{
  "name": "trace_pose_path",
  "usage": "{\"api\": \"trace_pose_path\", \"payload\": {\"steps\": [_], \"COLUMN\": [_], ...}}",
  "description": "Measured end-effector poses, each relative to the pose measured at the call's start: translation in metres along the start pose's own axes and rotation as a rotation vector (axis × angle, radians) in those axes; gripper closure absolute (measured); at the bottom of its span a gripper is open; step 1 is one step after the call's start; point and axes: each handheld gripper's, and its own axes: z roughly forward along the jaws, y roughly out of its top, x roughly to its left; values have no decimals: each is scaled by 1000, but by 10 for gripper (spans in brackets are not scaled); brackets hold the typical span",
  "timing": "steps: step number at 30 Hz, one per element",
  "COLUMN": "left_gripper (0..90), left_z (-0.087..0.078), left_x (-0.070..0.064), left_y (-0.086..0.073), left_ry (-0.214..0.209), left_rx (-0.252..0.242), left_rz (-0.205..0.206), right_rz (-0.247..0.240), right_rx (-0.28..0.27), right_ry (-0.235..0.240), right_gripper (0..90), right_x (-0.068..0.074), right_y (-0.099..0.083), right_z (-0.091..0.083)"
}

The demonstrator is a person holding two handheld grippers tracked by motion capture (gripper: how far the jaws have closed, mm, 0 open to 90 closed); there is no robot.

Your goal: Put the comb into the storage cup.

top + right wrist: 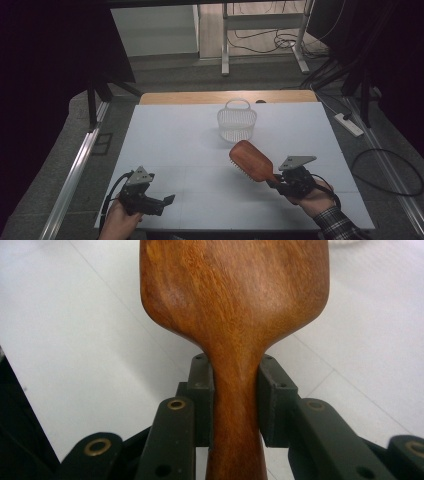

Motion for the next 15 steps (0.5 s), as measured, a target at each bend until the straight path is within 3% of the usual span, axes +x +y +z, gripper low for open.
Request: {"api": "trace_pose_path", "payload": {"steps": [5,15], "left_gripper": [0,0], "left_z": [6,21], "left_x": [0,-3], "left_y": [10,29], "left_ry": [-32,-94], "left_rx": [-23,-45], "left_rz": [16,7], "right_rz": [-2,7], "right_rx": [-28,-64], "right_ry": [-2,-16], "right_gripper": [717,717], "right_x": [2,6], "right_y": [2,6], "right_z": [-2,-4]}}
